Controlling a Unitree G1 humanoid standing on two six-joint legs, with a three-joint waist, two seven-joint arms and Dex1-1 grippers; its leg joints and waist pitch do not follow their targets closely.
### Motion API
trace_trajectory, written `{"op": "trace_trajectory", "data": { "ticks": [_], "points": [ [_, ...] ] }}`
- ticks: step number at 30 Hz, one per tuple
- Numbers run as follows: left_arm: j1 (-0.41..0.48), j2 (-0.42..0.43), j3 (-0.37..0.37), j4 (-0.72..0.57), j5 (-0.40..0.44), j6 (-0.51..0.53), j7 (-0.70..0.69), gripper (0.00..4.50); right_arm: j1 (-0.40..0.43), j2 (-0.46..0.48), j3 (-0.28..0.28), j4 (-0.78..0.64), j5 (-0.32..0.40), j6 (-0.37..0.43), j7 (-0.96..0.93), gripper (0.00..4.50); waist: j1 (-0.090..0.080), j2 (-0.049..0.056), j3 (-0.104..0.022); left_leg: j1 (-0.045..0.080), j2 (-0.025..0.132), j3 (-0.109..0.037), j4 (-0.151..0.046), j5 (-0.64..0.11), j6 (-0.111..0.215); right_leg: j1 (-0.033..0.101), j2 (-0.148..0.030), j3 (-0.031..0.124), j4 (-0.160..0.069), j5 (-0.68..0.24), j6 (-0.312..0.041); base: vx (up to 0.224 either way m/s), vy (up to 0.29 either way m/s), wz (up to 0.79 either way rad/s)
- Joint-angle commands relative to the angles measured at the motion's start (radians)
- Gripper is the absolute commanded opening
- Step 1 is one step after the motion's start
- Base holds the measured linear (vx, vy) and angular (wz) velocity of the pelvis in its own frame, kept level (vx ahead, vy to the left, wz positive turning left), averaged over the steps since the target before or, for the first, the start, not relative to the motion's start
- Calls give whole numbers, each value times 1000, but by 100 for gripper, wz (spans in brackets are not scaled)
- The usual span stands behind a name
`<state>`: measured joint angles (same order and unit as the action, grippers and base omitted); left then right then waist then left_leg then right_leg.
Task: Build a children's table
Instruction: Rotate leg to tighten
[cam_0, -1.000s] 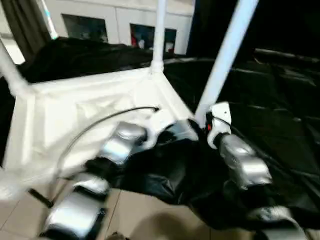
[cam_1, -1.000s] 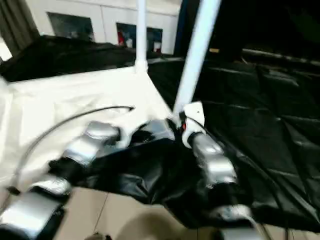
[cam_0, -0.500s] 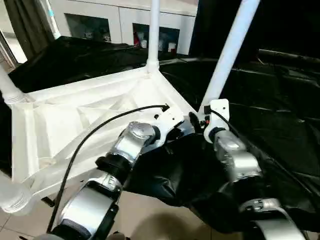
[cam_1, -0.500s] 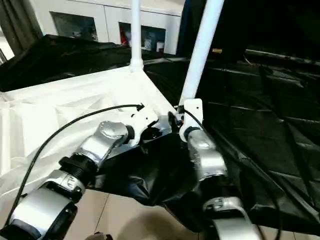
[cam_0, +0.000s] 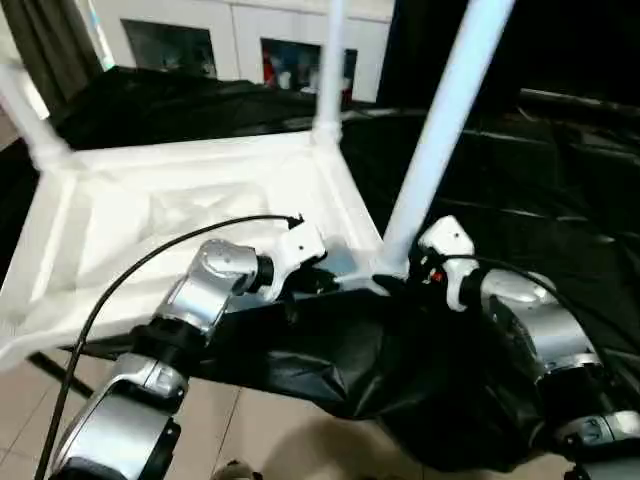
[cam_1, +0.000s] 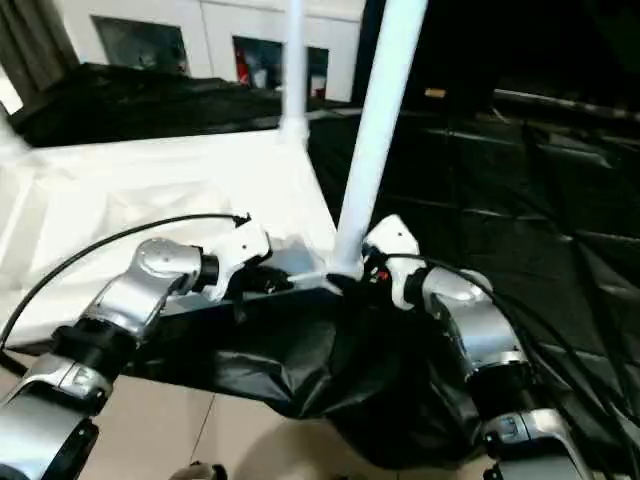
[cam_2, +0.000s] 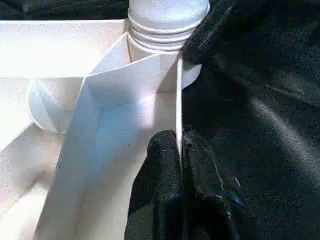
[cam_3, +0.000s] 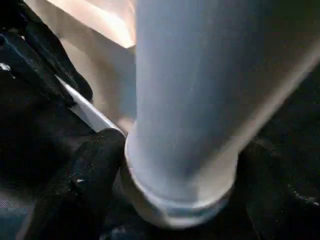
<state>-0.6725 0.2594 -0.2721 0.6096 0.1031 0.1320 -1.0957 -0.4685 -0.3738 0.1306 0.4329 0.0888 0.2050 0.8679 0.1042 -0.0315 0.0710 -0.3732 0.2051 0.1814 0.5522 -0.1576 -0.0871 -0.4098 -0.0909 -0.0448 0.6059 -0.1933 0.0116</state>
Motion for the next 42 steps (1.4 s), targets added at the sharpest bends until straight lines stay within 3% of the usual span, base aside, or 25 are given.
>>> {"op": "trace_trajectory", "data": {
  "ticks": [1, 6, 9, 16, 24, 27, 28, 29, 30, 32, 34, 36, 39, 41, 42],
  "points": [
    [26, -16, 0, -20, -61, -22, -28, 0, -4, -2, 24, -23, 8, -5, 24, 354, 3, -17, -54, 6, 22, 1, -52, -162, 103, 49, -45, 30, -64, -93, -243, 0, 0, 0],
    [52, -2, 2, -63, -67, -10, -53, 0, -1, 9, 38, -45, 29, 2, 70, 354, 7, -24, -54, 7, 22, 2, -51, -170, 100, 51, -47, 32, -66, -121, -231, 0, 0, 0],
    [60, 2, 3, -72, -67, -7, -56, 0, 0, 17, 39, -43, 28, -2, 74, 354, 7, -22, -54, 7, 22, 2, -51, -167, 96, 49, -47, 32, -66, -133, -224, 0, 0, 0],
    [78, 10, 1, -100, -70, 7, -59, 0, 3, 26, 35, -38, 37, -4, 84, 284, 5, -21, -56, 6, 19, 3, -48, -146, 99, 50, -44, 33, -60, -88, -232, 0, 0, 0],
    [92, 17, 1, -121, -74, 24, -63, 0, 20, 38, 25, -42, 51, 5, 81, 272, 4, -19, -58, 5, 19, 5, -44, -134, 110, 51, -43, 33, -55, -59, -246, 0, 0, 0],
    [84, 7, 5, -104, -61, 33, -28, 0, 14, 77, -3, -24, 54, 21, 1, 272, 2, -19, -57, 5, 18, 4, -46, -140, 101, 50, -43, 33, -57, -79, -243, 0, 0, 0],
    [64, -21, 8, -66, -30, 55, 55, 0, -2, 136, -48, 23, 48, 39, -141, 272, 1, -20, -57, 6, 18, 3, -47, -144, 97, 51, -43, 32, -58, -90, -240, 0, 0, 0],
    [57, -31, 9, -53, -20, 60, 82, 0, -6, 154, -61, 38, 45, 43, -185, 272, -4, -17, -54, 8, 16, 2, -51, -172, 71, 46, -44, 33, -65, -149, -230, 0, 0, 0],
    [55, -34, 9, -50, -17, 62, 89, 0, -8, 158, -64, 42, 44, 43, -196, 272, -5, -17, -56, 9, 18, 1, -52, -182, 62, 47, -46, 33, -65, -164, -225, 0, 0, 0],
    [25, -91, 18, -2, 5, 93, 198, 0, -29, 228, -116, 103, 27, 53, -392, 272, -8, -16, -52, 13, 18, 2, -56, -209, 43, 41, -44, 34, -71, -201, -217, 0, 0, 0],
    [-1, -145, 22, 31, 18, 116, 281, 0, -52, 293, -153, 156, 13, 53, -557, 272, -10, -21, -50, 14, 17, 1, -60, -231, 20, 39, -46, 36, -78, -265, -192, 0, 0, 0],
    [-10, -171, 20, 41, 22, 125, 305, 0, -60, 315, -162, 174, 10, 51, -604, 272, -8, -19, -51, 14, 15, 0, -60, -239, 17, 41, -47, 35, -81, -280, -177, 0, 0, 0],
    [-25, -264, -14, 51, 42, 144, 364, 0, -80, 408, -146, 199, -23, 20, -713, 272, -6, -19, -51, 11, 15, 0, -60, -219, 21, 39, -45, 36, -78, -237, -164, 0, 0, 0],
    [-26, -276, -20, 52, 44, 143, 367, 0, -82, 423, -136, 199, -31, 16, -719, 272, -4, -20, -52, 10, 13, 0, -58, -210, 31, 42, -42, 35, -76, -200, -161, 0, 0, 0],
    [-27, -280, -24, 53, 45, 139, 365, 0, -83, 430, -122, 194, -40, 9, -709, 272, -4, -13, -50, 8, 13, 0, -59, -209, 34, 41, -42, 35, -75, -188, -160, 0, 0, 0]
  ]
}}
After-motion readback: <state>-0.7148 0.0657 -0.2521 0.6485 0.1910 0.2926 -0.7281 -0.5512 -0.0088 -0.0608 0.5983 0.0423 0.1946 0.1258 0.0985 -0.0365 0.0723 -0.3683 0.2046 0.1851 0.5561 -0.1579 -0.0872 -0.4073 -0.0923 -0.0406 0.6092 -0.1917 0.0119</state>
